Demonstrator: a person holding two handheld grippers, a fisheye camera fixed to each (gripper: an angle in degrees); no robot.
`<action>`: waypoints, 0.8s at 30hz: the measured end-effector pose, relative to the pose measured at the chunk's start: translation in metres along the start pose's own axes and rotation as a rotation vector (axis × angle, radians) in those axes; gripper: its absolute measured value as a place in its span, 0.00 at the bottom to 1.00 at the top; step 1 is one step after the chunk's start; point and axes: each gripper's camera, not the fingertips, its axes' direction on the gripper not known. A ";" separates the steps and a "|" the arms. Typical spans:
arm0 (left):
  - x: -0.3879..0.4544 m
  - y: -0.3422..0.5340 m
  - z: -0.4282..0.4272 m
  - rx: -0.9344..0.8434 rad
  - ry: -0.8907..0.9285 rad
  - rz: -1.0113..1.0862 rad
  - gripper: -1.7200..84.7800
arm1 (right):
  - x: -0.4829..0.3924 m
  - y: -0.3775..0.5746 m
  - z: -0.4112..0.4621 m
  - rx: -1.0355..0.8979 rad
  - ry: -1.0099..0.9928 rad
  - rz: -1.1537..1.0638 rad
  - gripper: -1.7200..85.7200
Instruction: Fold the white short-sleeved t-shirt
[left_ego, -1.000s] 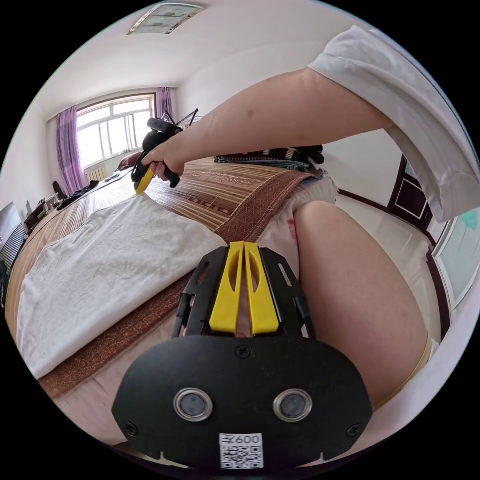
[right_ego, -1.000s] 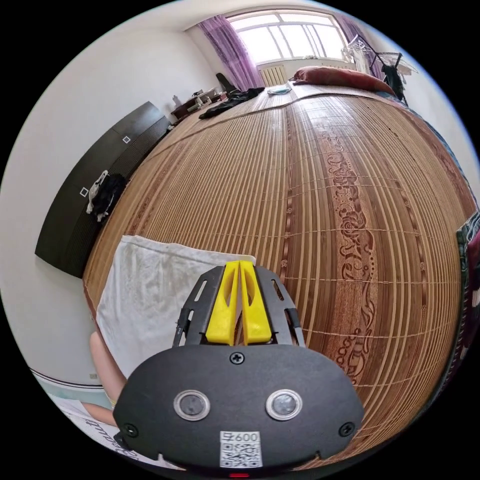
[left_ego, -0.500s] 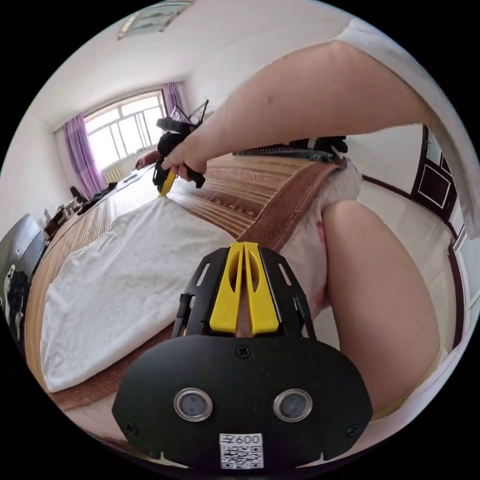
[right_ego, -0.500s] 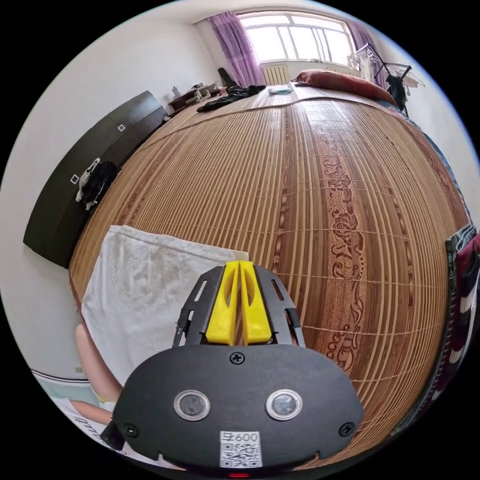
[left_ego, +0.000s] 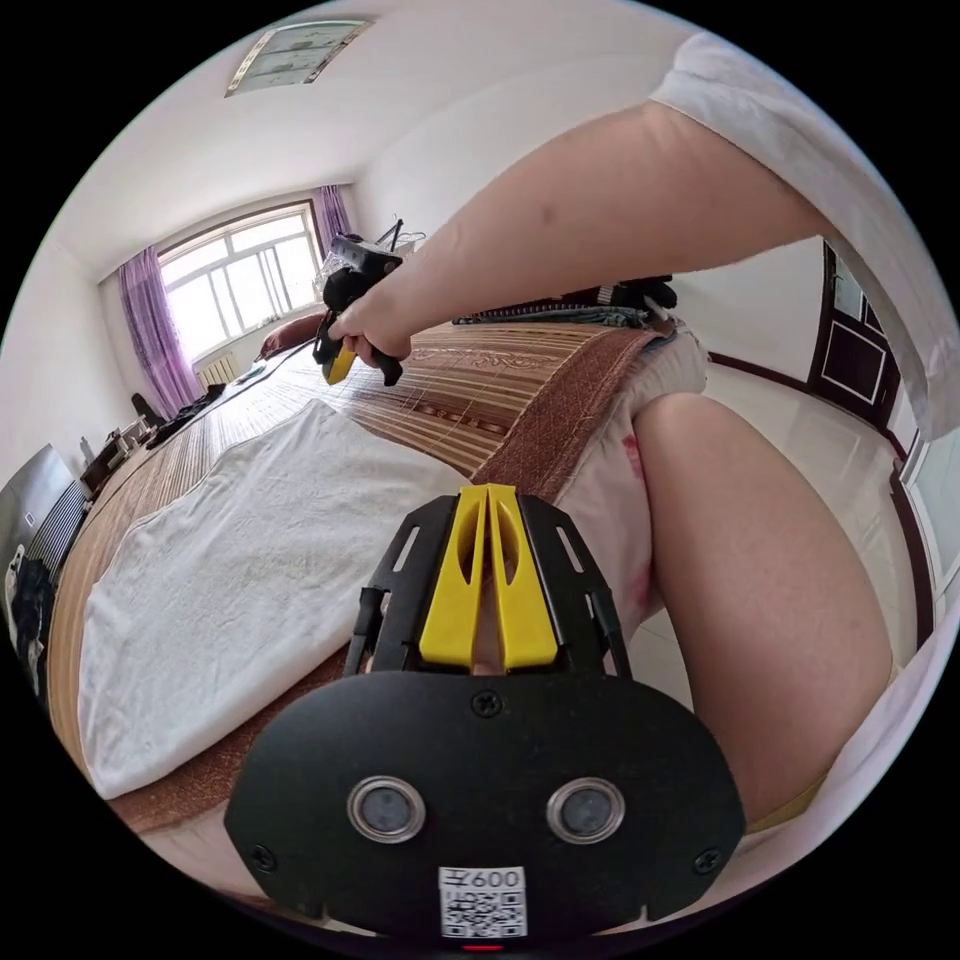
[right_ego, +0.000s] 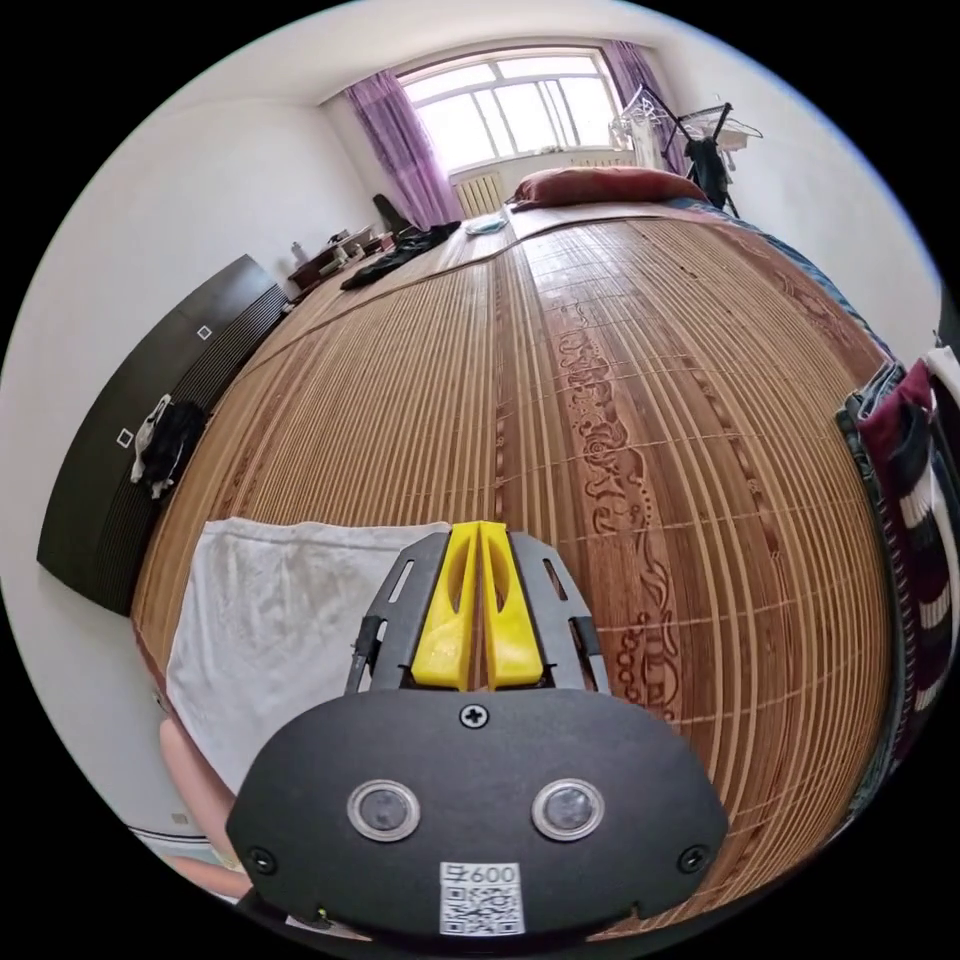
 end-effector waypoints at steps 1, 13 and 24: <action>-0.004 0.002 -0.003 0.013 0.010 -0.014 0.02 | -0.011 0.012 -0.007 -0.001 -0.030 -0.040 0.01; -0.237 0.170 -0.234 -0.005 -0.684 -0.604 0.02 | -0.229 0.182 0.007 -0.173 -0.245 -0.877 0.01; -0.317 0.247 -0.258 -0.116 -0.586 -0.712 0.02 | -0.375 0.079 0.193 -0.491 -0.832 -0.680 0.01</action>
